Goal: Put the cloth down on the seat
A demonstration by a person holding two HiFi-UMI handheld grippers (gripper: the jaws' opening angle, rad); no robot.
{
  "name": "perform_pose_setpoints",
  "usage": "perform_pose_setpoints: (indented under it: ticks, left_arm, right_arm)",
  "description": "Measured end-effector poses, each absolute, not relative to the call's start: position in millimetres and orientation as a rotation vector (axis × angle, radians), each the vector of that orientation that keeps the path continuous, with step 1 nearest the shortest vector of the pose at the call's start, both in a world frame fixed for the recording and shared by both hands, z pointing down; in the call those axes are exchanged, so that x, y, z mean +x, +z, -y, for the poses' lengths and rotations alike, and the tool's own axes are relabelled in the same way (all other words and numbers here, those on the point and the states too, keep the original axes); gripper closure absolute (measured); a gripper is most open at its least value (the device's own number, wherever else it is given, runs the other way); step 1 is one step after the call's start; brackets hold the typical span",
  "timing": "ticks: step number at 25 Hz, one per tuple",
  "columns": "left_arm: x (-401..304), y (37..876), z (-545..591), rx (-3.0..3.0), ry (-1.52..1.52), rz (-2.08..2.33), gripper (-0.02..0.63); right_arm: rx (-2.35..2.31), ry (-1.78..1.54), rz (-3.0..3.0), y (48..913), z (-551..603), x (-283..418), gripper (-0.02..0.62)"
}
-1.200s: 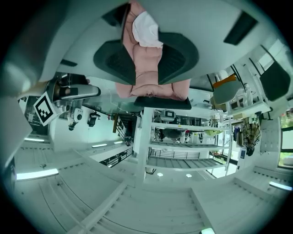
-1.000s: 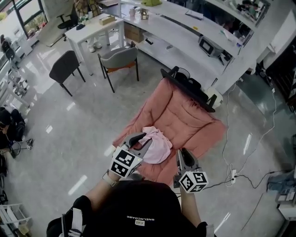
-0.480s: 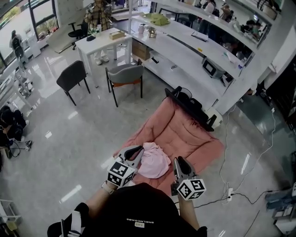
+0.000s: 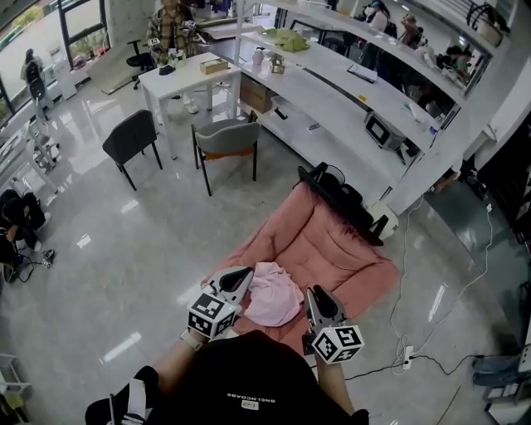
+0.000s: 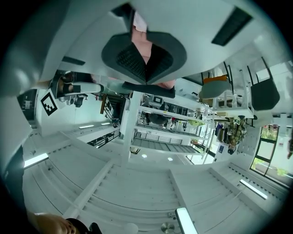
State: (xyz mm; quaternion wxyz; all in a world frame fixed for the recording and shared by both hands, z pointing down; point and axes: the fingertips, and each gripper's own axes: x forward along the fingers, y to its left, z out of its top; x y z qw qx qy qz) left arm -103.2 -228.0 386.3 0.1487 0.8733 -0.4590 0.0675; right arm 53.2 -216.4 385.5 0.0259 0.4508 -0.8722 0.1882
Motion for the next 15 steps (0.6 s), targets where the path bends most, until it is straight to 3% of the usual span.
perform_pose_setpoints:
  ticks: [15]
  left_arm:
    - [-95, 405, 236, 2.498, 0.226, 1.287, 0.591]
  right_arm:
    - [1.412, 0.628, 2.675, 402, 228, 65, 0.488]
